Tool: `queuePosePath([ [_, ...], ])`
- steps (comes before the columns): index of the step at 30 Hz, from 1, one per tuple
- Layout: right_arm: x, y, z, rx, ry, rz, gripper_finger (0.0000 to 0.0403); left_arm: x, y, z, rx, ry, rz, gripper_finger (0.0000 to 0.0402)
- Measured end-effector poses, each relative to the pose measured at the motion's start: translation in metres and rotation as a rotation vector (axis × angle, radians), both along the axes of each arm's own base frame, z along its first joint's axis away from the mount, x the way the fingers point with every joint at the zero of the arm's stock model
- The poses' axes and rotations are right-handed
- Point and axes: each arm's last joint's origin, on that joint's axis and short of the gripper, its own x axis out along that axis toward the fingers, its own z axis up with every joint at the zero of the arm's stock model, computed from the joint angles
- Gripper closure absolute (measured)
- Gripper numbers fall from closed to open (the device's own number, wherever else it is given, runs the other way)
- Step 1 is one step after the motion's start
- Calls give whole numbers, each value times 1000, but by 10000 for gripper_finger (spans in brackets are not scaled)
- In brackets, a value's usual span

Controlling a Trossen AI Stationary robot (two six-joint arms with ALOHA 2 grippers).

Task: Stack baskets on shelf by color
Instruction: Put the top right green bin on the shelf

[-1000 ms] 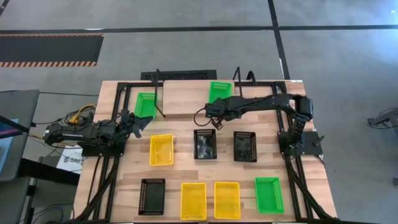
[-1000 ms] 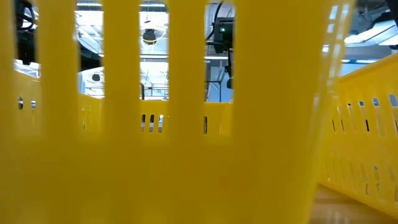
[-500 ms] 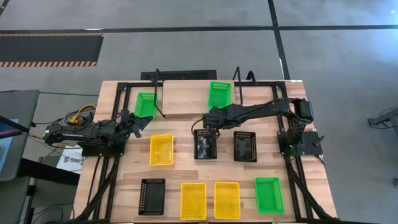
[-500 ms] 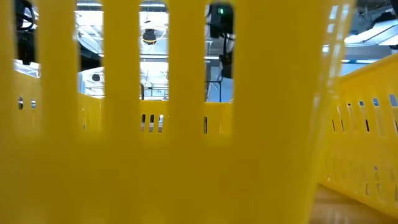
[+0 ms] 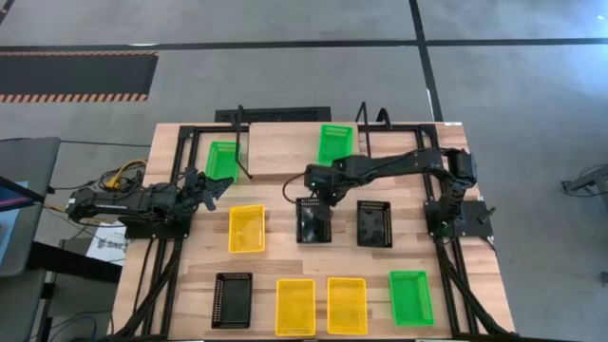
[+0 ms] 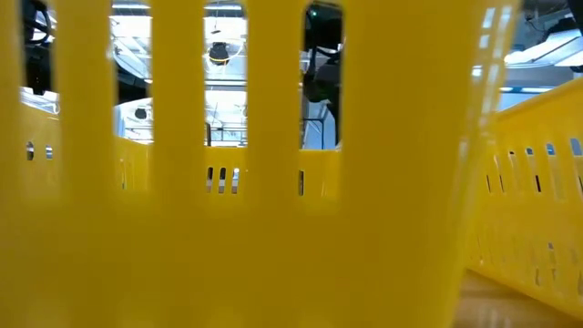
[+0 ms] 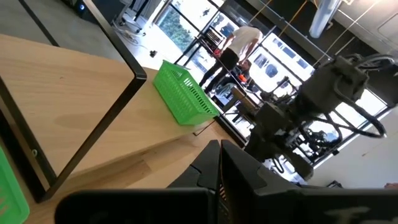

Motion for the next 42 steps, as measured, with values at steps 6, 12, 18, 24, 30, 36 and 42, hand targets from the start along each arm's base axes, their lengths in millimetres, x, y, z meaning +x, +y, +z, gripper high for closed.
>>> queuePosePath([
  [6, -3, -18, 1, -44, 12, 19, 403, 0, 0, 0, 0, 0, -2, 401],
  [12, -6, -27, 0, -83, 29, 53, 403, 0, 0, 0, 0, 0, -2, 401],
  [18, -14, -27, -2, -134, 129, 103, 403, 0, 0, 0, -1, 0, -2, 401],
  [24, -16, -31, -2, -176, 153, 113, 403, 0, 0, 0, -1, -1, -2, 401],
  [30, -17, -41, -2, -215, 164, 113, 403, 0, 0, 0, -1, -1, -2, 401],
  [36, -20, -50, -2, -220, 171, 113, 403, 0, 0, 0, -6, -3, -2, 401],
  [42, -22, -58, -1, -241, 182, 114, 403, 0, 0, 0, -10, -5, -2, 401],
])
